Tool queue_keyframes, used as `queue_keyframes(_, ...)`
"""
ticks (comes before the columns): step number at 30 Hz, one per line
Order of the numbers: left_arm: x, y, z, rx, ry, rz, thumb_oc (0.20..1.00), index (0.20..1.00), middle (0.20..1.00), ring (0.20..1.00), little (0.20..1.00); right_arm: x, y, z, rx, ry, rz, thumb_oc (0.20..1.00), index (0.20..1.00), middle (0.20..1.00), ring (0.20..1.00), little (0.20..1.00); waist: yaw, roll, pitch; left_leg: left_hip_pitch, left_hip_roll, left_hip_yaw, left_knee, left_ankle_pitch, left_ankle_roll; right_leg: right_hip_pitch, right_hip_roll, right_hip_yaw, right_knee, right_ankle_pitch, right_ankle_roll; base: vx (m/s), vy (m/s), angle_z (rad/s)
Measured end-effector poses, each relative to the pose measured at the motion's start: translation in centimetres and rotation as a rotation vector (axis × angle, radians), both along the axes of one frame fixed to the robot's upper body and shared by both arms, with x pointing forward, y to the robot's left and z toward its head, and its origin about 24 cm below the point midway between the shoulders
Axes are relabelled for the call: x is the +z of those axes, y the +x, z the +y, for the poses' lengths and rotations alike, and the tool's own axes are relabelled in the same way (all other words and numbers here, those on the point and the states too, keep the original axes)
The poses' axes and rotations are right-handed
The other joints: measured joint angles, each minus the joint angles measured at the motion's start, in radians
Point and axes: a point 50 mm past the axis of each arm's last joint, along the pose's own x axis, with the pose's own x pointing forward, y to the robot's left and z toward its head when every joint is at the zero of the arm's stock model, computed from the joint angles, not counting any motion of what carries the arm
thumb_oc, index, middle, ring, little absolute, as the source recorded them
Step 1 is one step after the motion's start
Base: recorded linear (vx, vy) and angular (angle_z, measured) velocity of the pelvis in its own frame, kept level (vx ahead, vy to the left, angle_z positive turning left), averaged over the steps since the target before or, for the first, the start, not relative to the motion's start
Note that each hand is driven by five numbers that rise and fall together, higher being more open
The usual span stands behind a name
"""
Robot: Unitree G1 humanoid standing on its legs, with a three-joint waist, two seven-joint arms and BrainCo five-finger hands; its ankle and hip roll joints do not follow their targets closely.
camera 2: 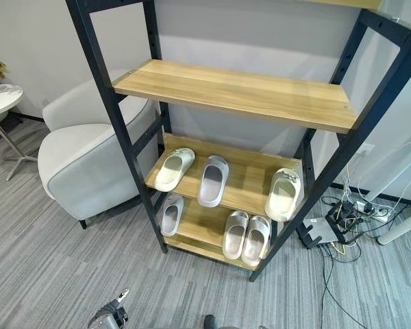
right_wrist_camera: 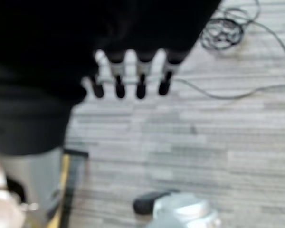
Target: Arrange the slippers neatly on the shoe rack.
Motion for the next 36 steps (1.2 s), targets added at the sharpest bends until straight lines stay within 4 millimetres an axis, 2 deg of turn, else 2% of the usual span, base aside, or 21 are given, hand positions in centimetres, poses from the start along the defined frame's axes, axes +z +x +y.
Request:
queue_keyframes(1,0.1,0.5,-0.2,0.0,-0.008,-0.022,1.0,1.0,1.0,1.0,1.0,0.0,-0.2,0.0,0.008,-0.001,0.007,1.0,1.0,1.0,1.0,1.0,0.003,-0.014,0.016,-0.009,0.001,0.046,0.023,-0.004,0.0,0.012,-0.006,0.004,0.005,0.003,-0.016,0.11,0.001,0.0)
queue_keyframes(2,0.1,0.5,-0.6,-0.018,-0.016,-0.025,1.0,1.0,1.0,1.0,1.0,0.0,-0.4,0.0,0.012,-0.003,0.015,1.0,1.0,1.0,1.0,1.0,0.018,-0.025,0.009,-0.01,0.003,0.059,-0.053,-0.005,0.006,0.006,-0.01,0.013,0.005,0.003,-0.031,0.1,-0.002,-0.08)
queue_keyframes(4,0.3,1.4,-1.0,-0.043,-0.022,-0.054,1.0,1.0,1.0,1.0,1.0,0.0,-0.1,0.0,0.015,-0.006,0.008,1.0,1.0,1.0,1.0,1.0,0.031,-0.035,0.024,-0.03,-0.01,0.051,-0.189,0.012,0.012,-0.009,-0.022,0.026,0.006,0.005,-0.039,0.12,0.008,-0.08)
queue_keyframes(6,0.6,2.4,-1.1,-0.042,-0.029,-0.089,1.0,1.0,1.0,1.0,1.0,0.1,1.1,0.0,0.018,-0.01,-0.017,1.0,1.0,1.0,1.0,1.0,0.037,-0.034,0.052,-0.051,-0.028,0.013,-0.342,0.075,0.023,-0.026,-0.033,0.051,0.013,0.005,-0.037,0.14,0.076,-0.17)
queue_keyframes(7,0.7,2.7,-1.2,-0.032,-0.034,-0.102,1.0,1.0,1.0,1.0,1.0,0.3,1.6,-0.3,0.02,-0.016,-0.03,1.0,1.0,1.0,1.0,1.0,0.042,-0.021,0.071,-0.055,-0.028,0.011,-0.402,0.108,0.018,-0.023,-0.026,0.057,0.013,0.002,-0.031,0.21,0.161,-0.39)
queue_keyframes(9,0.6,2.2,-1.1,-0.02,-0.033,-0.096,1.0,1.0,1.0,1.0,1.0,0.4,2.0,-0.5,-0.003,-0.021,-0.059,1.0,1.0,1.0,1.0,1.0,0.044,0.007,0.072,-0.047,-0.013,0.029,-0.414,0.124,0.025,-0.018,-0.012,0.082,0.008,-0.001,-0.025,0.13,0.111,-0.61)
queue_keyframes(11,0.5,1.9,-1.4,-0.026,-0.032,-0.096,1.0,1.0,1.0,1.0,1.0,0.4,1.8,-0.7,0.004,-0.033,-0.058,1.0,1.0,1.0,1.0,1.0,0.045,0.051,0.064,-0.052,-0.004,0.056,-0.389,0.131,0.064,-0.001,0.003,0.125,0.012,-0.039,0.037,0.14,0.116,-0.74)
queue_keyframes(12,0.3,1.6,-1.8,-0.025,-0.038,-0.093,1.0,1.0,1.0,1.0,1.0,0.5,1.8,-0.8,0.002,-0.036,-0.056,1.0,1.0,1.0,1.0,1.0,0.05,0.071,0.064,-0.05,0.016,0.07,-0.391,0.149,0.082,-0.015,0.023,0.126,0.054,-0.042,0.035,0.14,0.116,-0.49)
queue_keyframes(13,0.4,1.5,-1.4,-0.042,-0.018,-0.102,1.0,1.0,1.0,1.0,1.0,0.2,1.0,-0.2,-0.006,-0.021,-0.035,1.0,1.0,1.0,1.0,1.0,0.043,0.071,0.062,-0.036,0.026,0.082,-0.412,0.172,0.09,-0.045,0.042,0.126,0.203,-0.081,0.034,0.14,0.115,-0.37)
queue_keyframes(14,0.4,0.7,0.2,-0.046,0.026,-0.088,1.0,1.0,1.0,1.0,1.0,-0.2,-0.6,0.8,-0.017,0.001,0.001,1.0,1.0,1.0,1.0,1.0,0.03,0.006,0.032,-0.008,-0.014,0.105,-0.443,0.195,0.09,-0.011,-0.011,0.141,0.174,-0.158,0.027,0.17,0.145,-0.35)
queue_keyframes(15,0.2,0.0,0.2,-0.049,0.027,-0.058,1.0,1.0,1.0,1.0,1.0,-0.2,-0.5,0.6,-0.028,-0.013,-0.002,1.0,1.0,1.0,1.0,1.0,0.025,0.013,0.025,-0.001,-0.009,0.123,-0.443,0.207,0.094,0.012,-0.014,0.151,0.133,-0.155,0.03,0.2,0.158,-0.61)
queue_keyframes(16,0.0,-0.5,0.0,-0.06,0.027,-0.034,1.0,1.0,1.0,1.0,1.0,0.0,0.3,0.3,-0.039,-0.033,-0.036,1.0,1.0,1.0,1.0,1.0,0.028,0.024,0.013,0.008,-0.006,0.148,-0.458,0.217,0.104,0.012,-0.019,0.162,0.116,-0.139,0.042,0.11,0.084,-0.57)
queue_keyframes(21,0.1,-0.7,0.6,-0.061,0.054,-0.026,1.0,1.0,1.0,1.0,1.0,0.5,3.2,0.9,-0.025,-0.033,-0.151,1.0,1.0,1.0,1.0,1.0,0.035,0.014,-0.012,0.06,-0.014,0.228,-0.5,0.231,0.126,0.028,-0.039,0.198,0.088,-0.105,0.064,0.05,0.048,-0.44)
queue_keyframes(25,0.4,-0.5,1.9,-0.023,0.092,-0.043,1.0,1.0,1.0,1.0,1.0,1.9,7.8,1.2,0.057,-0.085,-0.32,1.0,1.0,1.0,1.0,1.0,0.028,-0.007,-0.028,0.082,-0.021,0.231,-0.531,0.24,0.133,0.076,-0.055,0.187,0.013,-0.079,0.074,0.08,0.022,0.0)
queue_keyframes(26,0.6,-0.5,2.3,-0.014,0.098,-0.048,1.0,1.0,1.0,1.0,1.0,2.7,9.7,0.6,0.073,-0.092,-0.368,1.0,1.0,1.0,1.0,1.0,0.029,-0.013,-0.032,0.093,-0.021,0.229,-0.531,0.234,0.13,0.09,-0.057,0.18,0.006,-0.078,0.074,0.0,0.0,0.0)
queue_keyframes(27,0.5,-0.5,2.4,-0.018,0.09,-0.04,1.0,1.0,1.0,1.0,1.0,4.0,11.7,-1.3,0.092,-0.109,-0.397,1.0,1.0,1.0,1.0,1.0,0.016,-0.003,-0.029,0.095,-0.024,0.233,-0.53,0.231,0.13,0.081,-0.058,0.185,0.007,-0.075,0.078,-0.04,0.007,0.03)
queue_keyframes(28,0.9,0.1,2.7,-0.011,0.103,-0.071,1.0,1.0,1.0,1.0,1.0,5.1,12.4,-2.4,0.099,-0.142,-0.472,1.0,1.0,1.0,1.0,1.0,0.024,0.0,-0.035,0.089,-0.024,0.229,-0.532,0.232,0.131,0.079,-0.059,0.184,0.008,-0.076,0.079,-0.07,0.017,0.06)
queue_keyframes(29,1.3,0.3,3.4,0.019,0.121,-0.129,1.0,1.0,1.0,1.0,1.0,7.6,13.8,-3.2,0.159,-0.183,-0.653,1.0,1.0,1.0,1.0,1.0,0.023,-0.007,-0.039,0.094,-0.025,0.23,-0.531,0.232,0.13,0.081,-0.057,0.186,0.009,-0.077,0.086,-0.07,0.024,0.02)
queue_keyframes(31,1.3,-0.8,4.5,0.061,0.152,-0.112,1.0,1.0,1.0,1.0,1.0,9.8,13.6,-1.6,0.314,-0.184,-0.836,1.0,1.0,1.0,1.0,1.0,0.01,-0.007,-0.042,0.099,-0.014,0.245,-0.536,0.224,0.127,0.077,-0.047,0.19,0.018,-0.078,0.088,-0.06,0.026,-0.19)
queue_keyframes(34,0.6,-1.8,3.5,0.074,0.124,-0.046,1.0,1.0,1.0,1.0,1.0,7.1,11.1,1.3,0.46,-0.112,-0.693,1.0,1.0,1.0,1.0,1.0,-0.019,-0.016,-0.041,0.095,-0.014,0.259,-0.536,0.222,0.126,0.078,-0.049,0.196,0.007,-0.075,0.083,0.0,0.018,-0.2)
queue_keyframes(36,0.4,-1.8,2.7,0.068,0.094,-0.047,1.0,1.0,1.0,1.0,1.0,6.5,10.2,2.2,0.504,-0.08,-0.638,1.0,1.0,1.0,1.0,1.0,-0.03,-0.014,-0.036,0.095,-0.015,0.26,-0.537,0.222,0.125,0.077,-0.051,0.198,0.006,-0.072,0.083,0.01,0.004,-0.02)
